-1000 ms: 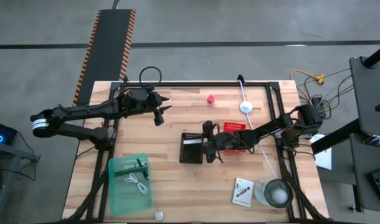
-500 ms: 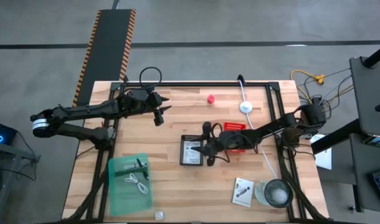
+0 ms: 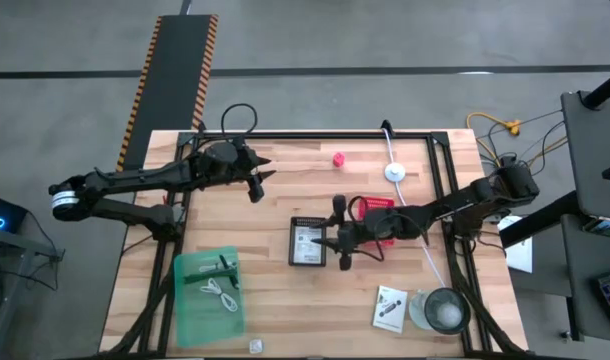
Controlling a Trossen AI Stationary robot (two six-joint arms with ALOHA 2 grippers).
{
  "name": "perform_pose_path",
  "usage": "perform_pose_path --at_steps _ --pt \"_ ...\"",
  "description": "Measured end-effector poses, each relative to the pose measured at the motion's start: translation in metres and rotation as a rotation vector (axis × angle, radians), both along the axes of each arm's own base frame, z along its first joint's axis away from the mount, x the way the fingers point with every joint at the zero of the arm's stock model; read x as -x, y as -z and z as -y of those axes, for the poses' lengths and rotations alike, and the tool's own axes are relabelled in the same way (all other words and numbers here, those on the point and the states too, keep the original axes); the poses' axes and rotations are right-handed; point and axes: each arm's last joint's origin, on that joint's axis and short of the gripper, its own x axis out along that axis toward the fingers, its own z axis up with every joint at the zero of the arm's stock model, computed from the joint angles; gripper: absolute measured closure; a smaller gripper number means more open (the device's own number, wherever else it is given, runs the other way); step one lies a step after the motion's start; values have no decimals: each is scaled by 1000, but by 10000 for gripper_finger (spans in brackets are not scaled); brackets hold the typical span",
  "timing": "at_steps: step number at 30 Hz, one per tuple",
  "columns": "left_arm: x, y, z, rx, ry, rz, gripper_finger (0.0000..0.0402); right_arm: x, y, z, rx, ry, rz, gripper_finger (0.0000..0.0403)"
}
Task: Pick and place items into bin
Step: Put the white card reader box into the black bin
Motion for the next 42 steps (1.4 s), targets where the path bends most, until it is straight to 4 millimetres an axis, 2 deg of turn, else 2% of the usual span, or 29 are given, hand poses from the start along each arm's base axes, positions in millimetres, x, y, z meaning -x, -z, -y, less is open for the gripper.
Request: perform_pose_path --at_steps 4,9,14,18,23,30,37,42 --pt "0 3 1 5 3 -7 258 10 -14 -9 -25 -53 -88 263" --pt "2 12 1 15 4 -33 258 20 -40 -23 -78 -171 -323 270" --pt "4 18 2 20 4 -51 258 29 -56 -35 55 -236 -575 275" --pt "4 19 2 20 5 -52 258 35 -56 -42 150 -275 -787 278" --pt "4 19 2 21 5 -52 258 39 -41 -47 75 -225 -1035 278" --pt "4 19 2 21 5 -53 258 41 1 -66 -100 -261 -1345 290" --pt "4 19 2 22 5 -53 258 43 33 -94 -24 -334 -1433 313" --pt "4 19 2 22 4 -53 258 38 49 -104 -7 -348 -1441 326"
